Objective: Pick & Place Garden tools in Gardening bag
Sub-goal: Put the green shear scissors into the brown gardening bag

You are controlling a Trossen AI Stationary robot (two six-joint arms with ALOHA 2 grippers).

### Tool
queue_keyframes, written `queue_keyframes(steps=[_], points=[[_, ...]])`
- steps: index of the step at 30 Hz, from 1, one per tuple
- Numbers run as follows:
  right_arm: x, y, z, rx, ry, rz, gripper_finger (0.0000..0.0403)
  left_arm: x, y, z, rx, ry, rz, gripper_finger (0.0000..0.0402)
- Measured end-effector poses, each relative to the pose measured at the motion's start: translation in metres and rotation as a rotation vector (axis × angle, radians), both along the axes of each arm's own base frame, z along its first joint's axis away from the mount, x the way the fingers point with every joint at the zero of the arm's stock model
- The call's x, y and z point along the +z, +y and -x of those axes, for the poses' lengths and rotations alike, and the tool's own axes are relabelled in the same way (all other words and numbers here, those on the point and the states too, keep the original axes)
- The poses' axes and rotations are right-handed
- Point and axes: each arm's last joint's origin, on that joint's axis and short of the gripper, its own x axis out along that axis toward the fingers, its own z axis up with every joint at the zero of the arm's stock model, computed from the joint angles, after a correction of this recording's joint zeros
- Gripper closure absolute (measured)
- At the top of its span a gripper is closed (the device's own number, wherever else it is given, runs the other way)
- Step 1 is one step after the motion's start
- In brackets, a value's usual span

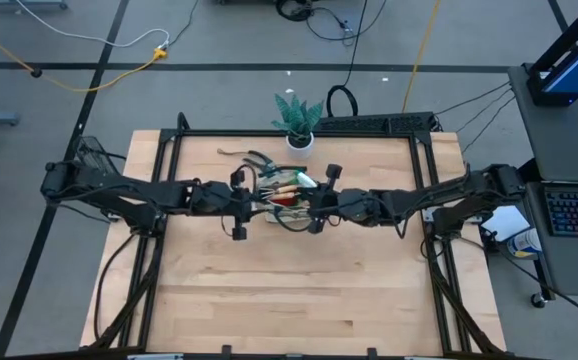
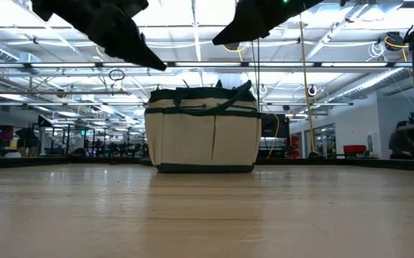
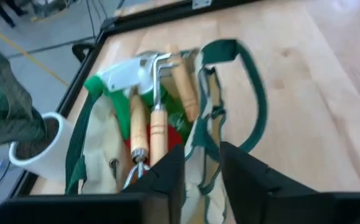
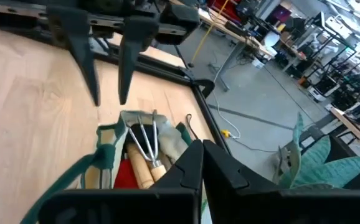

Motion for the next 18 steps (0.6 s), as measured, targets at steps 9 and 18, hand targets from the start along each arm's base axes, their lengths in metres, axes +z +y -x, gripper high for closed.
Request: queue_keyframes(steps=[9, 18], points=[[-0.003, 0.0, 0.001, 0.0, 0.03, 0.004, 0.0359, 0.026, -0.002, 0.03, 0.125, -0.049, -0.127, 0.023], [-0.002, 0.0, 0.001, -0.001, 0.026, 0.003, 0.0269, 0.016, 0.042, 0.048, 0.353, 0.14, -0.166, 0.0227]])
